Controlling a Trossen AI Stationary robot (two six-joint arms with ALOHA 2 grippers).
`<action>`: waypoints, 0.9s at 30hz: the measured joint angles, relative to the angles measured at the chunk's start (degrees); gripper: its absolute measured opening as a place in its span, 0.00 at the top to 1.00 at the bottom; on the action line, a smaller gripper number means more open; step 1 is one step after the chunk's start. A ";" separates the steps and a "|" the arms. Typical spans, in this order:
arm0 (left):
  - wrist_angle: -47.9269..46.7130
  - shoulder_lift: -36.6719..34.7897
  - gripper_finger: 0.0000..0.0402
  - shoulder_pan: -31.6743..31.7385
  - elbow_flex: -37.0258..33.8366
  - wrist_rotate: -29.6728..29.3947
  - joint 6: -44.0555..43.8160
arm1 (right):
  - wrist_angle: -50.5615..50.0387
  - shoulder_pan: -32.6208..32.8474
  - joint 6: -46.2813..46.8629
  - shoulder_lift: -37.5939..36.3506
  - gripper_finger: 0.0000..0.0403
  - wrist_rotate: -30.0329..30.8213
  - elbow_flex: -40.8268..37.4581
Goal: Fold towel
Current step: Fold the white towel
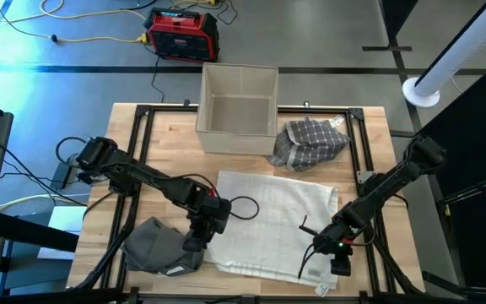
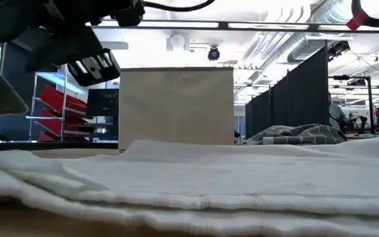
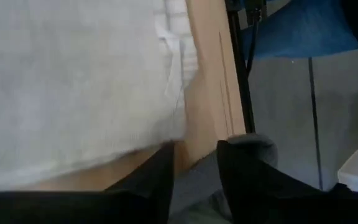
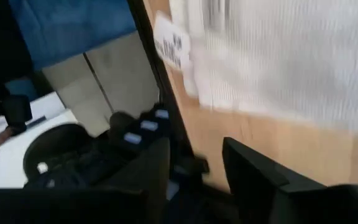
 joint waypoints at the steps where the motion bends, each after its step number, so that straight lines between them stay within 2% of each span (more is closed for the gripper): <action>1: -0.87 -0.56 0.69 0.50 0.00 0.02 0.02 | -2.27 -0.46 0.51 -2.01 0.66 2.01 0.00; 5: -1.19 -3.63 0.67 3.87 0.01 -5.13 0.65 | -11.99 -4.92 0.68 -9.35 0.67 16.59 0.02; 7: -1.12 -5.21 0.67 5.62 0.01 -8.14 1.02 | -16.18 -7.83 -1.38 -11.68 0.67 21.38 0.02; 13: 0.76 -8.40 0.66 11.41 0.02 -15.51 3.44 | -25.99 -17.58 -11.03 -10.80 0.67 24.55 0.02; 21: 5.92 -6.29 0.67 19.74 0.02 -16.05 9.84 | -23.43 -26.59 -21.70 -3.55 0.67 29.91 0.02; 27: 6.12 -5.82 0.67 22.12 0.02 -15.89 10.64 | -20.77 -30.03 -28.86 1.48 0.53 28.38 0.01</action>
